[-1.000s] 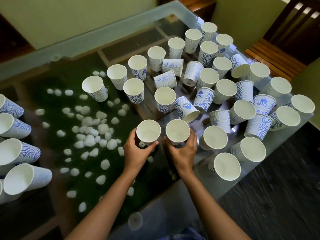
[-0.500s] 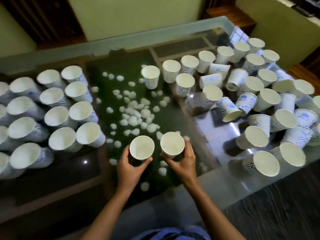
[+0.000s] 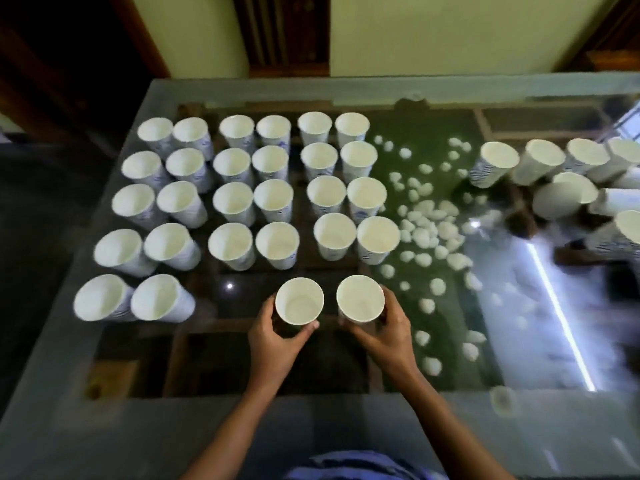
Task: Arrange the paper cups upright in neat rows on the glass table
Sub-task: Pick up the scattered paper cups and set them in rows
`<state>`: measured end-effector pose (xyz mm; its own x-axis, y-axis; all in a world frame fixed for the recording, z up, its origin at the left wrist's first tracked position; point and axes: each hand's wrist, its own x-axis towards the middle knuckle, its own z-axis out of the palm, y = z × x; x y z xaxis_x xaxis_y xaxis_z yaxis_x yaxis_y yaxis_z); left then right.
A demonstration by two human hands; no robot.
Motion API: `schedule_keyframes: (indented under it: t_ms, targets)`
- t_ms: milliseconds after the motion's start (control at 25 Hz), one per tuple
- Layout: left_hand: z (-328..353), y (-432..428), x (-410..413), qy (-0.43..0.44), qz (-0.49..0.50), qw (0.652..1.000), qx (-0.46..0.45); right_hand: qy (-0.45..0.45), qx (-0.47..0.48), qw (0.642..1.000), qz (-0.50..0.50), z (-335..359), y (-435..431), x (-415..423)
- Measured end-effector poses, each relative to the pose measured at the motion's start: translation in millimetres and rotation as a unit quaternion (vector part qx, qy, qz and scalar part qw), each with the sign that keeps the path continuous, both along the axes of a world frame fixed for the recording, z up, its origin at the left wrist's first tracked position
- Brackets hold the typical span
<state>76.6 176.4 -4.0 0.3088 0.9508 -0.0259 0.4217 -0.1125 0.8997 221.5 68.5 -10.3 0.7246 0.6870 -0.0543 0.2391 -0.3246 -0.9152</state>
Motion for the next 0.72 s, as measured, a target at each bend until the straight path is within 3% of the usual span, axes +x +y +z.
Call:
schedule_keyframes:
  t_ms: [400, 720]
  targets:
    - [-14.3, 71.1, -68.1, -0.025, 0.063, 0.998, -0.018, 0.024, -0.013, 0.998, 0.059, -0.9, 85.6, -60.3]
    - [-19.0, 73.1, -73.8, -0.058, 0.049, 0.996, -0.05, 0.025, -0.035, 0.996, 0.074, -4.5, 91.0, -68.6]
